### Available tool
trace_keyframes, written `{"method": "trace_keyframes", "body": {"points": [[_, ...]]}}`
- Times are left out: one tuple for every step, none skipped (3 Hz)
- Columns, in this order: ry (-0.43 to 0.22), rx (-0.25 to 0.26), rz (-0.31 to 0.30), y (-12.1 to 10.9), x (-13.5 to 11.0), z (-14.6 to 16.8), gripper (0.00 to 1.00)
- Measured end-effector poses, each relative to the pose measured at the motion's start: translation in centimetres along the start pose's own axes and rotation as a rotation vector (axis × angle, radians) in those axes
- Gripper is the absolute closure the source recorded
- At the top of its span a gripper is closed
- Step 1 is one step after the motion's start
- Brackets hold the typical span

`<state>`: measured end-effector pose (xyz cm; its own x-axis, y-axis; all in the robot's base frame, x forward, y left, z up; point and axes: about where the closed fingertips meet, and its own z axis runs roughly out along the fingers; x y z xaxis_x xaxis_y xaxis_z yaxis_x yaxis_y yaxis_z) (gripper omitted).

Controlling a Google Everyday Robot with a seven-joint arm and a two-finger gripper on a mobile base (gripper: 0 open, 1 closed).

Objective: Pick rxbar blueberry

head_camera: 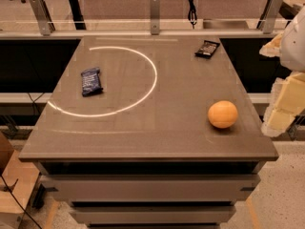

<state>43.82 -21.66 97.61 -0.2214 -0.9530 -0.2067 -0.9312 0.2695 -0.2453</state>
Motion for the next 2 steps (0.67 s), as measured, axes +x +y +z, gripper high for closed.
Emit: {"method": "trace_keyframes", "body": {"points": [[-0.005, 0.003, -0.003, -0.1, -0.1, -0.1, 0.0], [-0.098, -0.015, -0.053, -0.3, -2.0, 0.0, 0.0]]}}
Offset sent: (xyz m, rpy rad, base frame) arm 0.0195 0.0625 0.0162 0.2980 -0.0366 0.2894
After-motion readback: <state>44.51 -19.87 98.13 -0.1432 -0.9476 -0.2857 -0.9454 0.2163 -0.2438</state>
